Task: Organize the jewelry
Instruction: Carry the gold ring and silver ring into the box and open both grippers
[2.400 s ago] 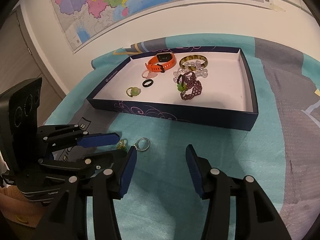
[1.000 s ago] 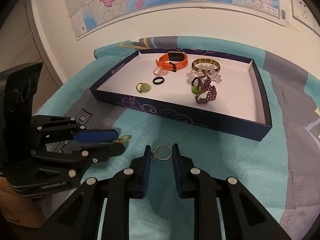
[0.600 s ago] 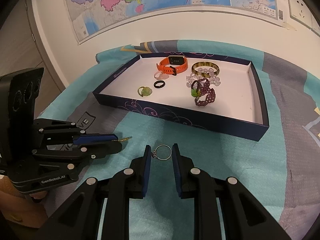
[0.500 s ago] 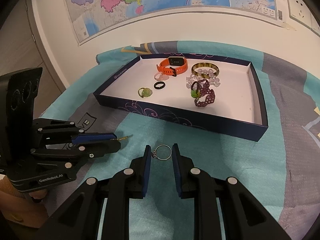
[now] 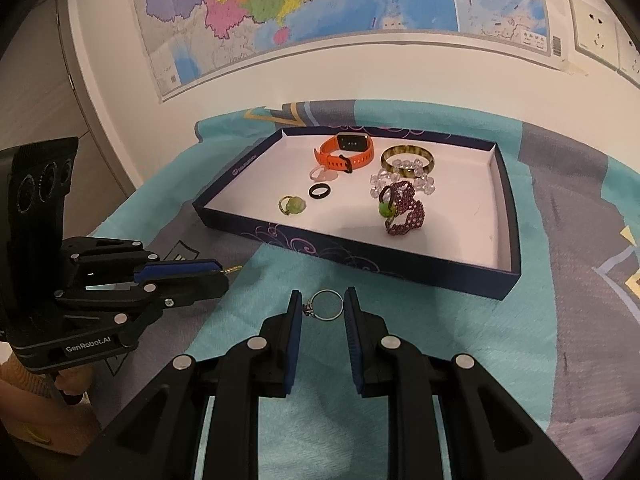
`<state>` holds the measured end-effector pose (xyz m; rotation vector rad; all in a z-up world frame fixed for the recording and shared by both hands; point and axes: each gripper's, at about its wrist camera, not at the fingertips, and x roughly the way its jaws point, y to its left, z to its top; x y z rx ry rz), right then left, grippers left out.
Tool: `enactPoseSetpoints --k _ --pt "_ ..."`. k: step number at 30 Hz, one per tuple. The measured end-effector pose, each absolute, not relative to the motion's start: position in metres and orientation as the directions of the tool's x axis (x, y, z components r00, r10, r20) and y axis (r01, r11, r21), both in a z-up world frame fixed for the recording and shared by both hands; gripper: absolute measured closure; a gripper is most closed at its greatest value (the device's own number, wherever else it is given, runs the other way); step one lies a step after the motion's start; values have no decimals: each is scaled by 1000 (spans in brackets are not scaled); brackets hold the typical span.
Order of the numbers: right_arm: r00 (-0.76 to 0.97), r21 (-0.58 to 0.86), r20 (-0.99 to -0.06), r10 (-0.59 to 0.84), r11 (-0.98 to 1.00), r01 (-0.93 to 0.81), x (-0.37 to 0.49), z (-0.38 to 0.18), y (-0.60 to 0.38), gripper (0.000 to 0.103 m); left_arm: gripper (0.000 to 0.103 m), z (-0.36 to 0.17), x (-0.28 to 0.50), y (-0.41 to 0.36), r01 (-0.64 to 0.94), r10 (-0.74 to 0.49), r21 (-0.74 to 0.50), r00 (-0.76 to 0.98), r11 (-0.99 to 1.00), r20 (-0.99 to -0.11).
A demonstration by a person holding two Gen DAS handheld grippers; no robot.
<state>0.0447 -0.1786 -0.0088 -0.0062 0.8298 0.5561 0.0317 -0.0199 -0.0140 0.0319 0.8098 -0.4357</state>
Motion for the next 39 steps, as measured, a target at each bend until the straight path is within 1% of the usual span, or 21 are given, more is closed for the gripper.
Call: enactPoseSetpoints --k 16,39 --pt "571 187 -673 470 855 -484 56 10 -178 83 91 7 39 -16 376 -355 -119 655 919 -668" --pt "590 168 -662 462 859 -484 78 15 -177 83 91 17 61 -16 358 -335 -103 680 928 -653"
